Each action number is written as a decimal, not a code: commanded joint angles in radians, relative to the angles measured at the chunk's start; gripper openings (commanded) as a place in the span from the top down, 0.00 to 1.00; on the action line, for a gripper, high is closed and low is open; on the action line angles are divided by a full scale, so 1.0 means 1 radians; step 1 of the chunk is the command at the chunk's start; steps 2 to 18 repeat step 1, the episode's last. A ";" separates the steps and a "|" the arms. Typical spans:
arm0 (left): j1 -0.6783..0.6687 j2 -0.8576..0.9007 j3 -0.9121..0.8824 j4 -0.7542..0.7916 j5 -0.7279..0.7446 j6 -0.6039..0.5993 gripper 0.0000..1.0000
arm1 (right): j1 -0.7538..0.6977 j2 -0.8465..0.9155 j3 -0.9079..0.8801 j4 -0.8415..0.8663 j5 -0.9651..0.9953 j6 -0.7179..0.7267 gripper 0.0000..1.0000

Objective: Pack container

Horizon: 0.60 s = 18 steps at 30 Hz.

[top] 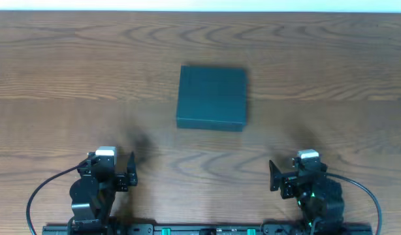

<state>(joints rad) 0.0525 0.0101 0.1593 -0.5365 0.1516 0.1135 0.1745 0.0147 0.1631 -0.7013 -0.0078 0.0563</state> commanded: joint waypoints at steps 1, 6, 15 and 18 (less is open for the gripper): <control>0.003 -0.006 -0.013 0.002 0.014 0.018 0.05 | 0.010 -0.009 -0.005 0.002 -0.003 0.010 0.01; 0.003 -0.006 -0.013 0.002 0.014 0.018 0.05 | 0.010 -0.009 -0.005 0.002 -0.003 0.010 0.01; 0.003 -0.006 -0.013 0.002 0.014 0.018 0.05 | 0.010 -0.009 -0.005 0.002 -0.003 0.010 0.01; 0.003 -0.006 -0.013 0.002 0.014 0.018 0.05 | 0.010 -0.009 -0.005 0.002 -0.003 0.010 0.01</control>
